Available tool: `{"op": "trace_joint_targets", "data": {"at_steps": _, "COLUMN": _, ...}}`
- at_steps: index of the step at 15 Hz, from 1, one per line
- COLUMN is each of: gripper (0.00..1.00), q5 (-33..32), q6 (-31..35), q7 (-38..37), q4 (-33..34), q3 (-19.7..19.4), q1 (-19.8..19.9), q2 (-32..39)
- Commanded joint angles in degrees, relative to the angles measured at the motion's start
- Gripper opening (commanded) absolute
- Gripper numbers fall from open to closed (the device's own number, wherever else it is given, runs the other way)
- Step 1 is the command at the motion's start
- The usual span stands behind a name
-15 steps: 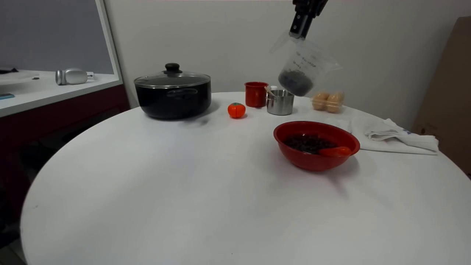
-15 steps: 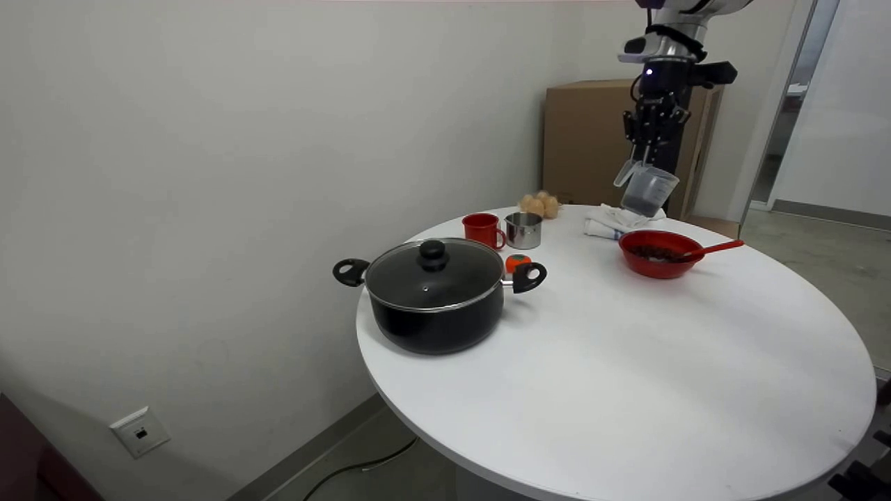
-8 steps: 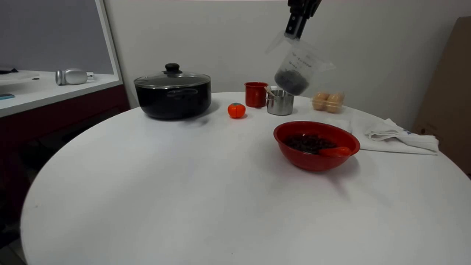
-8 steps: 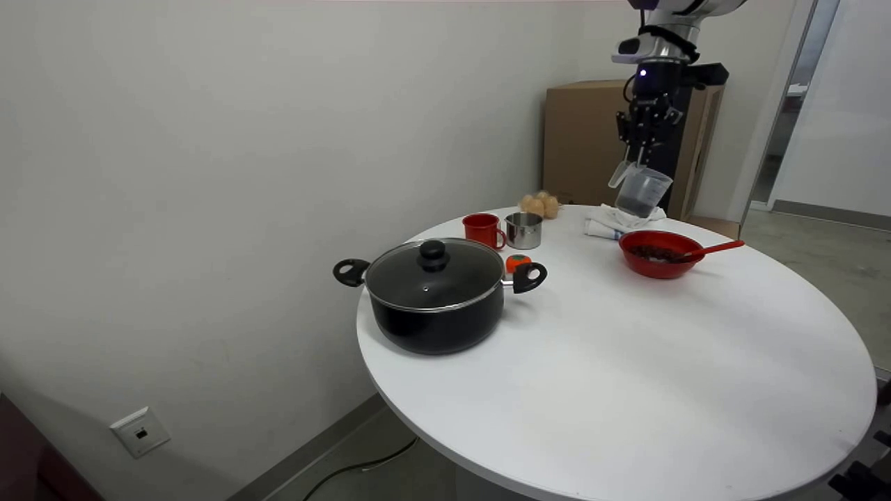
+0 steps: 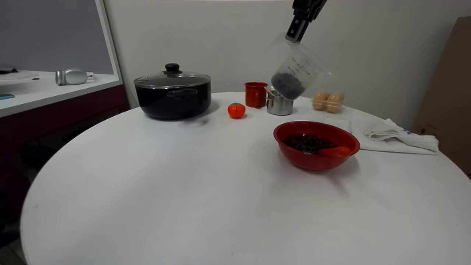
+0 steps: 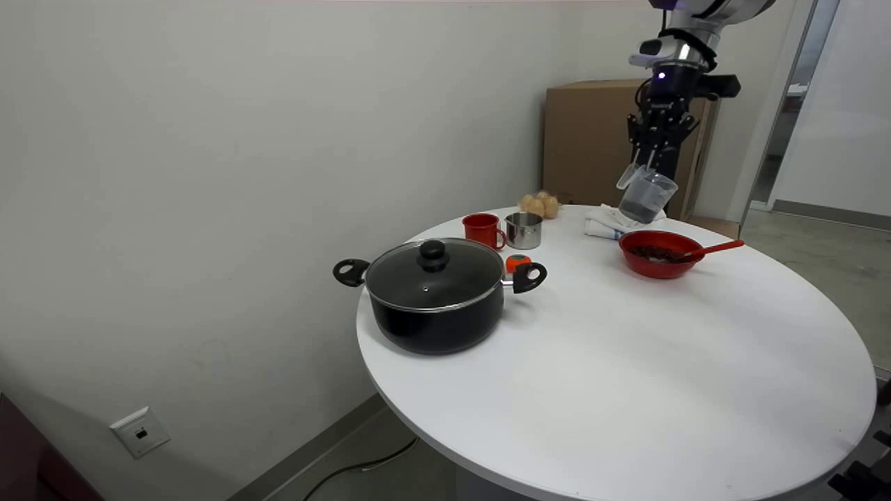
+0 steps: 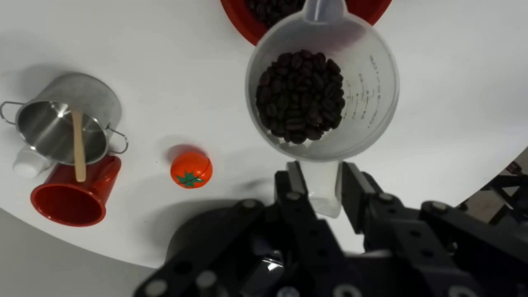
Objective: Pour the contents of the jug into the red bowl
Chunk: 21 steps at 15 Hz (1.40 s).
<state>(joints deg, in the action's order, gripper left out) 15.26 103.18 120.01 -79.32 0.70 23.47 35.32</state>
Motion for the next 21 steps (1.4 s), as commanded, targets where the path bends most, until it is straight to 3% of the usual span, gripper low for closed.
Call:
{"op": "trace_joint_targets", "data": {"at_steps": 1, "gripper": 0.07, "q5": 5.73, "q6": -4.63, "q7": 7.85, "q4": 2.13, "q3": 0.98, "q1": 3.52, "q2": 1.55}}
{"op": "trace_joint_targets", "data": {"at_steps": 8, "gripper": 0.07, "q5": 17.44, "q6": -12.99, "q7": 14.41, "q4": 6.02, "q3": 0.50, "q1": 9.04, "q2": 6.94}}
{"op": "trace_joint_targets", "data": {"at_steps": 21, "gripper": 0.07, "q5": 31.10, "q6": -14.95, "q7": 9.75, "q4": 13.93, "q3": 1.11, "q1": 15.14, "q2": 15.95}}
